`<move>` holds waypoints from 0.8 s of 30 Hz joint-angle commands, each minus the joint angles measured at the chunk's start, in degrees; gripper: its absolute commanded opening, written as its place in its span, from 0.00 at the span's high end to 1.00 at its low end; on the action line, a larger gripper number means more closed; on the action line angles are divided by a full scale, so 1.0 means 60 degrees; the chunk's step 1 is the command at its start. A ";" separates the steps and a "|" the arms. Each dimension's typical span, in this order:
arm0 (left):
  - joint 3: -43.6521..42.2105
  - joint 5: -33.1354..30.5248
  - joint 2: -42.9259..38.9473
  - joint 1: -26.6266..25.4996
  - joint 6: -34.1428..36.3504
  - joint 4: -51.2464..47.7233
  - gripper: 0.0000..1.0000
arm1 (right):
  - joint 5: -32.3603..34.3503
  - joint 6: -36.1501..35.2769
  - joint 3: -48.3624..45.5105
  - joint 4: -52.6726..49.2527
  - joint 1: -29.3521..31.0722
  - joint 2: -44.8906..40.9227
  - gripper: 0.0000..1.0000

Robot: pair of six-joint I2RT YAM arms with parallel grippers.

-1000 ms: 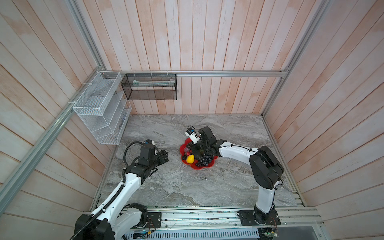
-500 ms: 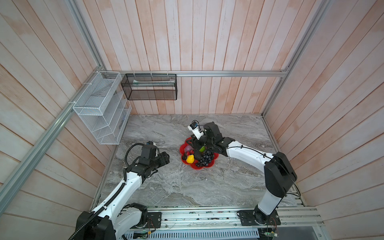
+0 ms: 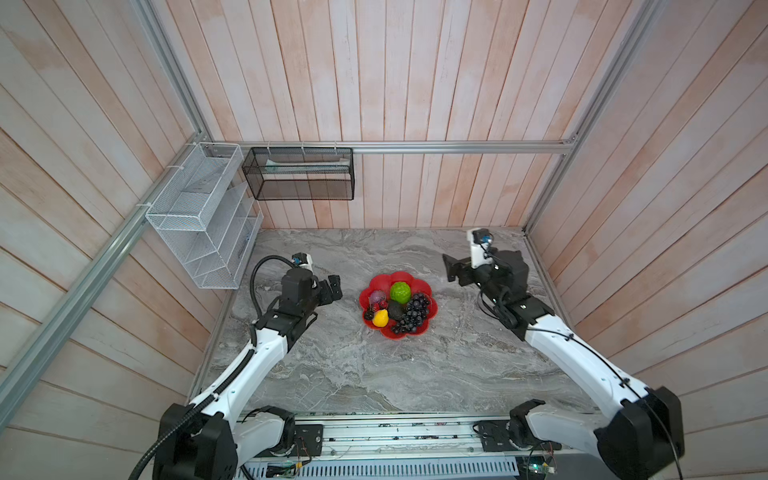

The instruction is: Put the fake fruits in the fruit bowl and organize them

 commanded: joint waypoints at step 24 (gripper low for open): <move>-0.3803 -0.0268 0.4155 0.2461 0.2942 1.0814 0.00 | -0.1637 0.0237 -0.5398 1.0412 -0.3767 0.4212 0.02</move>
